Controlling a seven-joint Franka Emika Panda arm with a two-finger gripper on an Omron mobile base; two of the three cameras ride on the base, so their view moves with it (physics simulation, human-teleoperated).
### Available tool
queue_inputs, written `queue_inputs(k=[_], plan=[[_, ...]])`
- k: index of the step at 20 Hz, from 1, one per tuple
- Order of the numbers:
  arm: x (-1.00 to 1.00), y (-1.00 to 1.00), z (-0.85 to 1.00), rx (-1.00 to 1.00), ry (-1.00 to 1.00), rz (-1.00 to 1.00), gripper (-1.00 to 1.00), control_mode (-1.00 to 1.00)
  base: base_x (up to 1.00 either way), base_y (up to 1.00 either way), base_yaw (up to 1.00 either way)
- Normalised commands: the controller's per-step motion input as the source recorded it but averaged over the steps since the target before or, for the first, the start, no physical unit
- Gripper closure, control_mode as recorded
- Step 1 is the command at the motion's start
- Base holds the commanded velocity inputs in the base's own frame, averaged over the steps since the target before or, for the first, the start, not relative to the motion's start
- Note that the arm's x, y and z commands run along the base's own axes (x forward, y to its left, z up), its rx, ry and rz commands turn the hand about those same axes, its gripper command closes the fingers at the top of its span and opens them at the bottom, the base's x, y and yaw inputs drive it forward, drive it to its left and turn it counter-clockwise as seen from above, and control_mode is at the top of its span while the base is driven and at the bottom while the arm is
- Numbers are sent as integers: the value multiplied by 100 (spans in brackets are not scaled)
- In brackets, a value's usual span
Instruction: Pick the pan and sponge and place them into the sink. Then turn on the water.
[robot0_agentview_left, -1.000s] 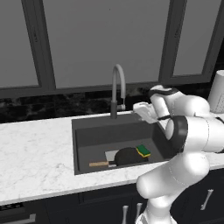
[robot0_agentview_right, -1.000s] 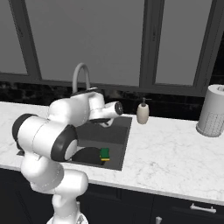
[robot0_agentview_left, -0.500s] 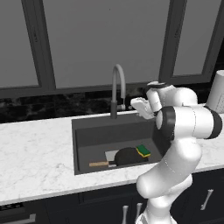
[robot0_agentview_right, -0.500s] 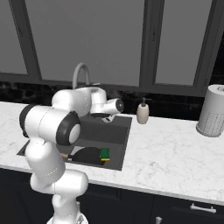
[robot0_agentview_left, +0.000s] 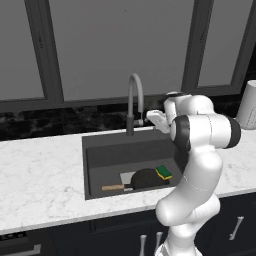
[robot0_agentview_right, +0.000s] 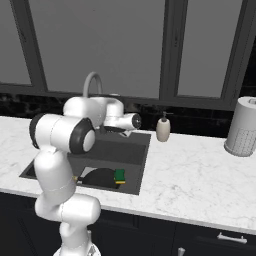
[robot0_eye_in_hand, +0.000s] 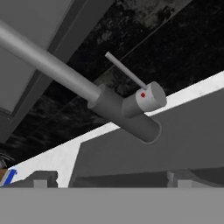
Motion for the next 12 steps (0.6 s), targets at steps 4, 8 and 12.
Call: queue_inputs(k=[4,8,12], plan=[[39,3,-36,0,-10,-4,-100,-100,0,0,0],[39,1,-25,0,0,-2,-100,-100,0,0,0],[28,0,-1,2,0,0,-100,-100,0,0,0]])
